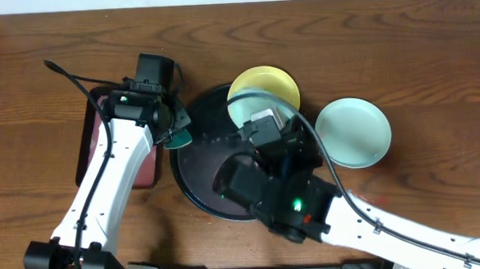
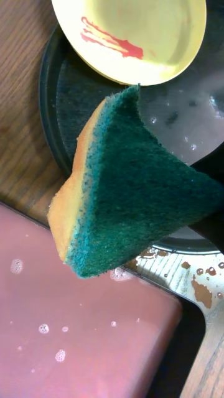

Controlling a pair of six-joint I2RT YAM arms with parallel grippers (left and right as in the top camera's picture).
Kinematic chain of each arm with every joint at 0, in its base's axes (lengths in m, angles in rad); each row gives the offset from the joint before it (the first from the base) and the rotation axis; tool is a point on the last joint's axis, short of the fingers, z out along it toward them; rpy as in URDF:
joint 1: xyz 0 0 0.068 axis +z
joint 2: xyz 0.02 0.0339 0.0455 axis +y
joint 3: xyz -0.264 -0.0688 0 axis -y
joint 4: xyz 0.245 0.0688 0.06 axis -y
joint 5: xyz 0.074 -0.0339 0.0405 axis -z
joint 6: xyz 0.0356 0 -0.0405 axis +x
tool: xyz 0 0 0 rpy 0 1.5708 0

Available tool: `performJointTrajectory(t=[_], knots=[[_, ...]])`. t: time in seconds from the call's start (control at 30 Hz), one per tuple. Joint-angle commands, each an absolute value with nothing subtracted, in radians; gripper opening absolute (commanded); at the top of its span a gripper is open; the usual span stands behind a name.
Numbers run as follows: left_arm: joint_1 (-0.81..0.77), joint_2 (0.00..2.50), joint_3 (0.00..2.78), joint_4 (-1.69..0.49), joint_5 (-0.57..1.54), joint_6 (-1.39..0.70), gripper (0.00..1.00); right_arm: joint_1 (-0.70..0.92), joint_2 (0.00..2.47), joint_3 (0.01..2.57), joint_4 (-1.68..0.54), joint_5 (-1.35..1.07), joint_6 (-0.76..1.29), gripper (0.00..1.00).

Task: Clean dirty plates on tray and stack at the side
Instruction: 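Lift the scrubbed green plate with the right gripper toward the right side, then place the green plate onto the right plate stack and release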

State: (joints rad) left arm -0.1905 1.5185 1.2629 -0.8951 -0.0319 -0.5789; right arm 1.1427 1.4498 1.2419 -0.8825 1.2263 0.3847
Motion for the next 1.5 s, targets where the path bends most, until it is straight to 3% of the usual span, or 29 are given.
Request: performJointTrajectory(t=[0.0, 0.37, 0.5, 0.7, 1.13, 1.27, 1.47], knots=[[-0.186, 1.517, 1.267, -0.902, -0.034, -0.57, 0.07, 1.179, 1.432, 1.258, -0.883, 1.461, 0.384, 0.01], [-0.186, 1.517, 1.267, -0.912, -0.034, -0.57, 0.07, 1.192, 1.431, 1.258, -0.883, 1.385, 0.388, 0.01], [-0.186, 1.517, 1.267, -0.912, -0.034, -0.569, 0.08, 1.164, 1.431, 1.256, -0.889, 1.232, 0.393, 0.01], [-0.186, 1.518, 1.267, -0.912, -0.034, -0.57, 0.07, 1.067, 1.431, 1.251, -0.974, 0.859, 0.564, 0.01], [-0.186, 1.518, 1.267, -0.912, -0.034, -0.569, 0.07, 0.543, 1.43, 1.248, -0.876, -0.042, 0.377, 0.01], [-0.186, 1.518, 1.267, -0.912, -0.034, -0.569, 0.07, 0.343, 1.431, 1.248, -0.916, -0.114, 0.349, 0.01], [-0.186, 1.518, 1.267, -0.912, -0.034, -0.569, 0.07, 0.082, 1.451, 1.246, -0.98, -0.034, 0.315, 0.01]])
